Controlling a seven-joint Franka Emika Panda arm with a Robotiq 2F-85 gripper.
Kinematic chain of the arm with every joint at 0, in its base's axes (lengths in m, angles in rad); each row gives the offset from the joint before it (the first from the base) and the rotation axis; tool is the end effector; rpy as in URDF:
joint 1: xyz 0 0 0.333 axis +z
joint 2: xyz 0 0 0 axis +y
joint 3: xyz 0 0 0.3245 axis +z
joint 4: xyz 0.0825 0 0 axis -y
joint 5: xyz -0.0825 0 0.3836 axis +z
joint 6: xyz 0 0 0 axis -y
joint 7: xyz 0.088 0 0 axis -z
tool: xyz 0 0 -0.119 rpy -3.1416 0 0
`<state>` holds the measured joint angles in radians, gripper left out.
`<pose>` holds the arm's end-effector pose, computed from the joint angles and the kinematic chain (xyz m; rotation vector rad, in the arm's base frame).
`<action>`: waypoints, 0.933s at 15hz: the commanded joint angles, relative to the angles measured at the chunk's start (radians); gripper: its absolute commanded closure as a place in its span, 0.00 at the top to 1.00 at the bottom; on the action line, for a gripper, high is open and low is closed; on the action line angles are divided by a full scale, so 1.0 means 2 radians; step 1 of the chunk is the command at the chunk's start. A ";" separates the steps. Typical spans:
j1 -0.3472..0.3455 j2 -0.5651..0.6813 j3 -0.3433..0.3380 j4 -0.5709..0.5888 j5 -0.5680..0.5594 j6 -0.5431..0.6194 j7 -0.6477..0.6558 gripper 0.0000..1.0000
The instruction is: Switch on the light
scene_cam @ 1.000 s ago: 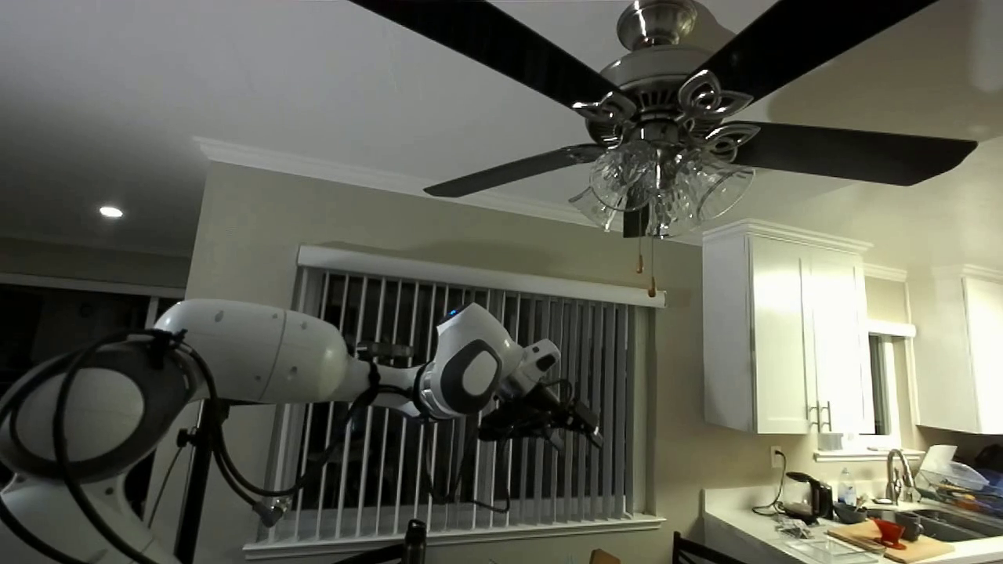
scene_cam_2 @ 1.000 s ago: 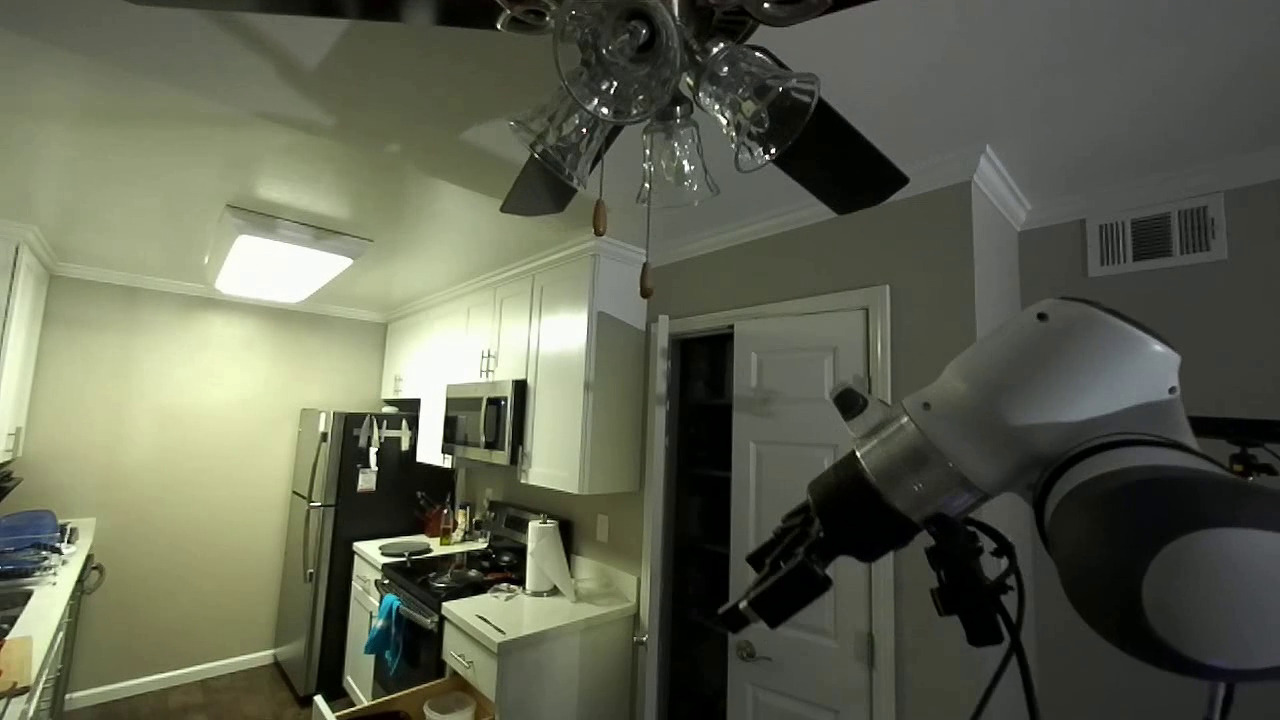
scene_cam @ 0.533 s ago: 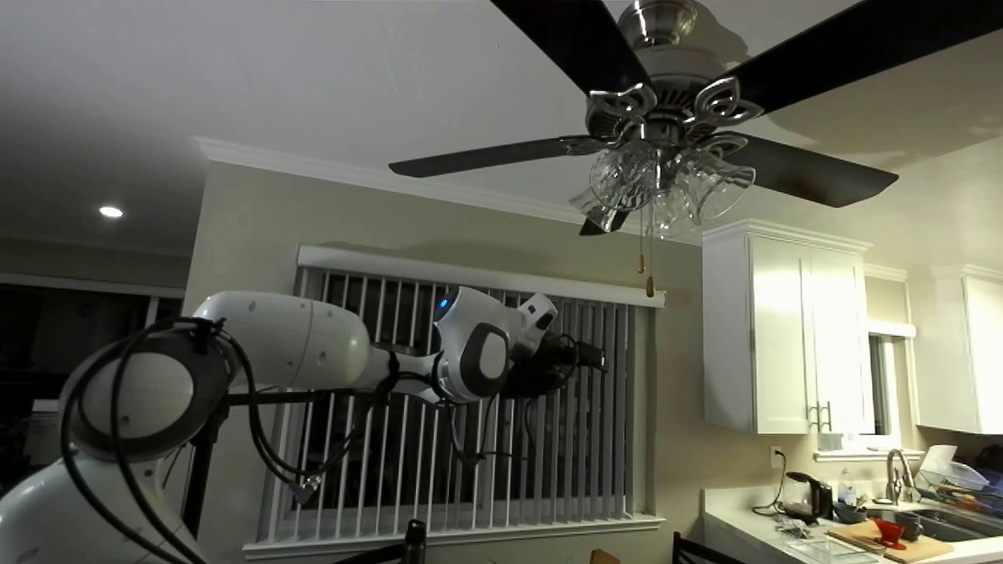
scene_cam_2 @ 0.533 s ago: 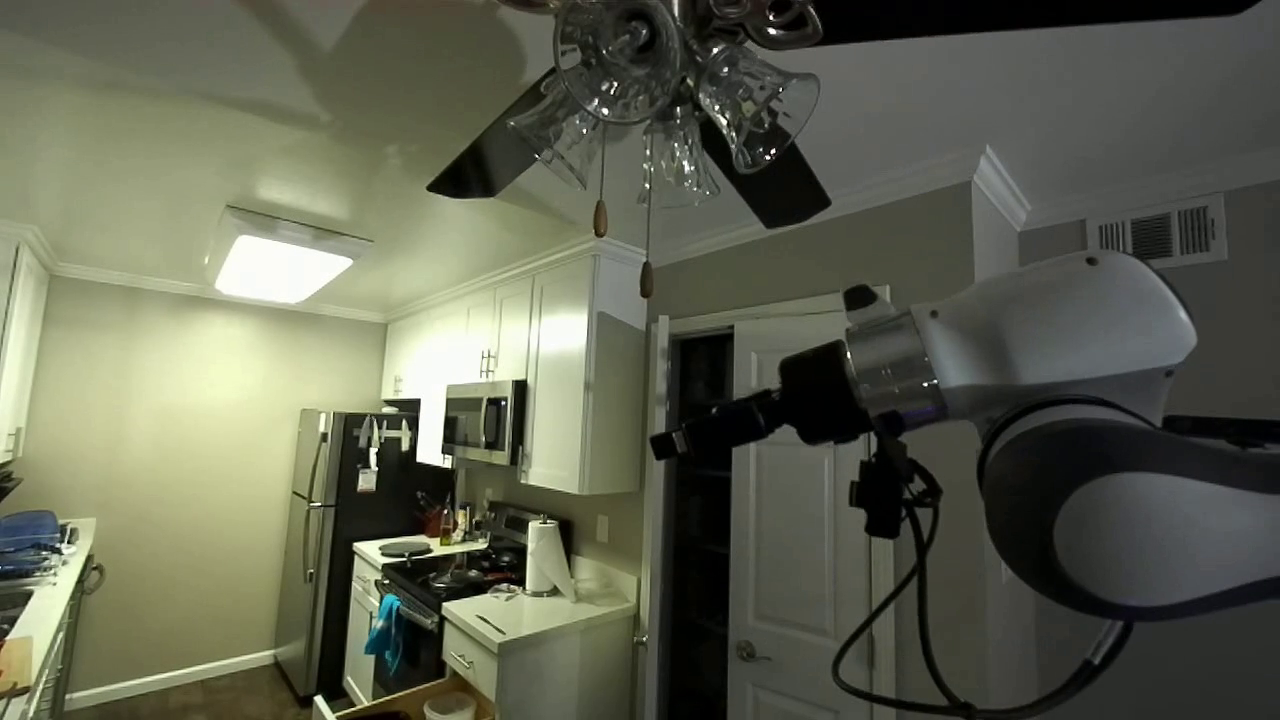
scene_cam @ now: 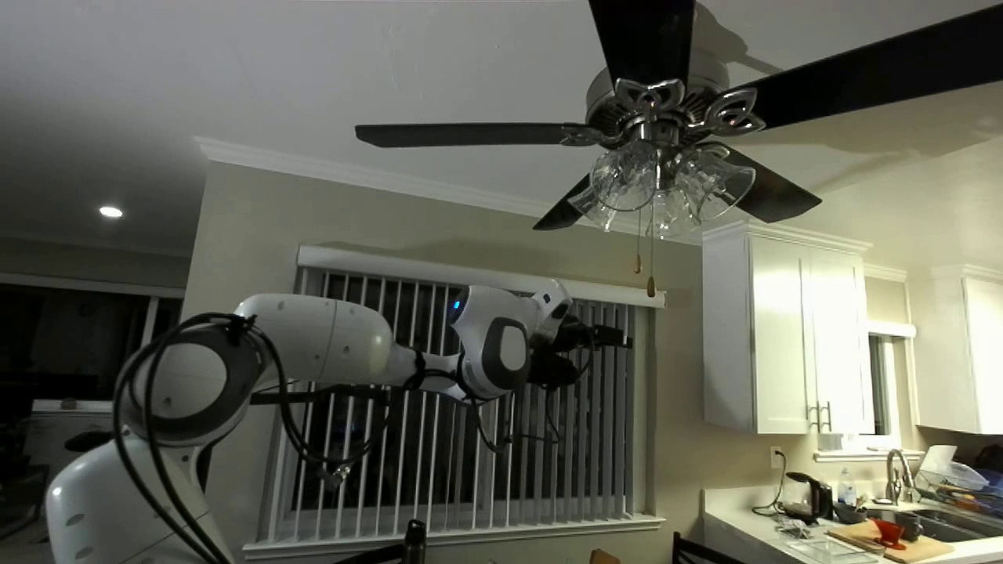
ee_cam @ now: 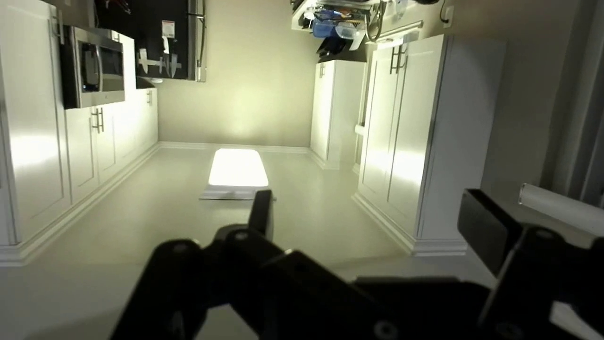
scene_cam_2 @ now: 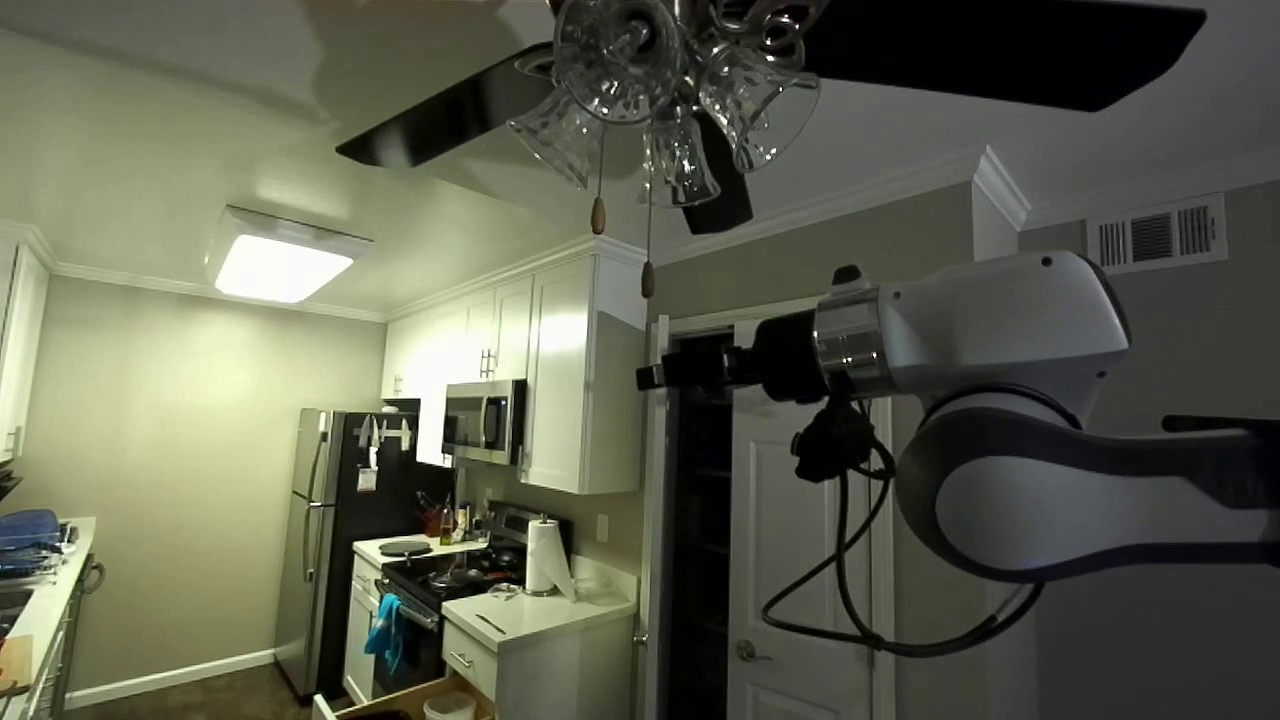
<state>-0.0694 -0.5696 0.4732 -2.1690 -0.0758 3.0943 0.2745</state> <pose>0.3666 0.2514 0.7640 -2.2015 -0.3945 -1.9627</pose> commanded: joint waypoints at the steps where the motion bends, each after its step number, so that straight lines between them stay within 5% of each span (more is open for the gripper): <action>1: -0.045 0.007 0.032 0.030 0.005 0.013 0.038 1.00; 8: -0.122 0.013 0.087 0.108 -0.001 0.002 0.072 1.00; 14: -0.233 0.017 0.156 0.173 -0.005 -0.007 0.100 1.00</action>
<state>-0.4291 -0.5580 0.7177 -1.8929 -0.0751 3.0945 0.4321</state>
